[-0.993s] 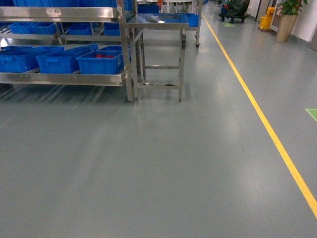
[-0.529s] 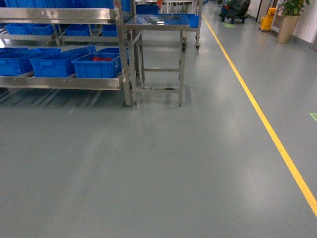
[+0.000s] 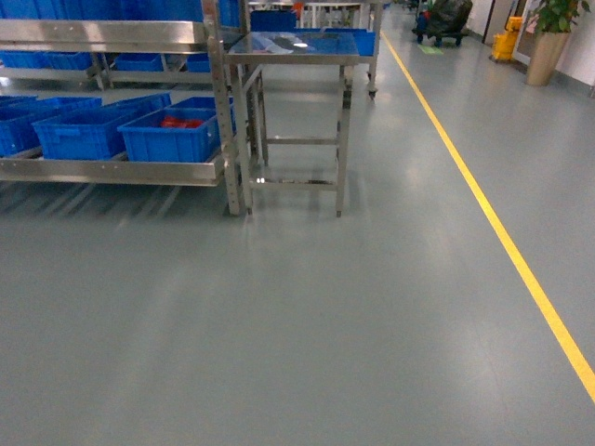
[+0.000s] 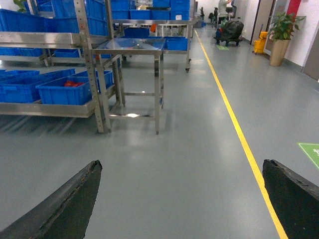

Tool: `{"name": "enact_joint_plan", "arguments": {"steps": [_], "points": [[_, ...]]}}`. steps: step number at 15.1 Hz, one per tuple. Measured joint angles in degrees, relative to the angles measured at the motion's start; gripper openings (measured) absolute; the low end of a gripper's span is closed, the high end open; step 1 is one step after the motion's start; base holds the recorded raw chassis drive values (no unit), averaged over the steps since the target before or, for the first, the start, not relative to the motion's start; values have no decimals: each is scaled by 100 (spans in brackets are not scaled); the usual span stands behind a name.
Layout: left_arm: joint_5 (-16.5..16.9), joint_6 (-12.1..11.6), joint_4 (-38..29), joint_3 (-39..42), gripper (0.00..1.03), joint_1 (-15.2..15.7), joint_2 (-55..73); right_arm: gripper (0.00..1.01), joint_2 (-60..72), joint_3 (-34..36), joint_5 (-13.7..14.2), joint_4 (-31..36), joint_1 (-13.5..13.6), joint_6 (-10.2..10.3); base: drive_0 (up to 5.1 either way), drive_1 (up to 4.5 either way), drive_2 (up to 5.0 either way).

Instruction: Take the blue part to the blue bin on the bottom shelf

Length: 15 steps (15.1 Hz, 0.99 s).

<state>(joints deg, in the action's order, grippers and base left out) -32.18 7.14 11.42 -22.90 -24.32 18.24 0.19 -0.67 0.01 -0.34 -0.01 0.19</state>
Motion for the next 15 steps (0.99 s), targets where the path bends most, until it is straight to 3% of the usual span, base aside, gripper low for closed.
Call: {"name": "enact_joint_plan", "arguments": {"steps": [15], "points": [[9, 0, -20, 0, 44, 0, 2, 98, 7, 0, 2, 0, 0, -2, -6, 409, -422]]}}
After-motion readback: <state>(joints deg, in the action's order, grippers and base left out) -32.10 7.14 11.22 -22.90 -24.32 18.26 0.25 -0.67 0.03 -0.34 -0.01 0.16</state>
